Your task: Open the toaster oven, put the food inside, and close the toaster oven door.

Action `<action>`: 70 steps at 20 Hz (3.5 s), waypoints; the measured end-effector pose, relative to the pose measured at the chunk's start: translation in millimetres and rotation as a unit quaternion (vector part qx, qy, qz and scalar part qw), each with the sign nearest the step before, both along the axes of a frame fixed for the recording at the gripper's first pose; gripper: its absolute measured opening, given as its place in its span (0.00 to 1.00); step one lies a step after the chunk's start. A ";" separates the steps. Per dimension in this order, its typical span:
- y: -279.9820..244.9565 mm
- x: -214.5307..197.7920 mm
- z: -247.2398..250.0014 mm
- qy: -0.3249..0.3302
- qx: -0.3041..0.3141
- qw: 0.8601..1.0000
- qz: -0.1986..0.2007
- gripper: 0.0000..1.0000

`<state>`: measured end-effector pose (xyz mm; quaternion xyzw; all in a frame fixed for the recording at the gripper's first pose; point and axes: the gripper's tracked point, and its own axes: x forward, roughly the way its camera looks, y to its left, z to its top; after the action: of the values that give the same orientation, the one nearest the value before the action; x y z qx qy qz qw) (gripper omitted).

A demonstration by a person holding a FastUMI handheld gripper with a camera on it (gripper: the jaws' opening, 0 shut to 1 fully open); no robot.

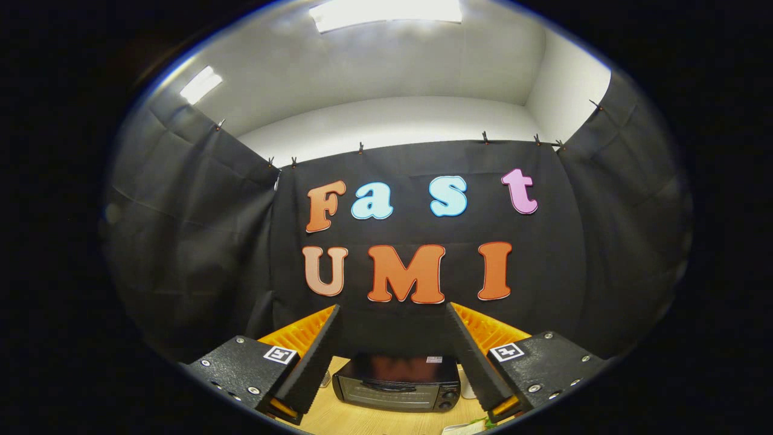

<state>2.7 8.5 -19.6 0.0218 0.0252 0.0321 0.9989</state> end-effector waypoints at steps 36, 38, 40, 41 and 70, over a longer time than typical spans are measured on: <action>40.1 126.8 -342.2 0.273 -0.005 0.961 -0.037 1.00; 38.1 127.9 -356.3 0.284 -0.012 0.958 -0.042 1.00; 35.8 131.7 -364.5 0.285 -0.011 0.957 -0.048 1.00; 33.8 130.5 -367.6 0.288 -0.012 0.956 -0.053 1.00; 76.0 -39.6 -442.9 0.422 0.082 0.900 0.071 0.86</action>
<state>-36.9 84.6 -462.6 0.1132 0.4435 0.0927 0.8842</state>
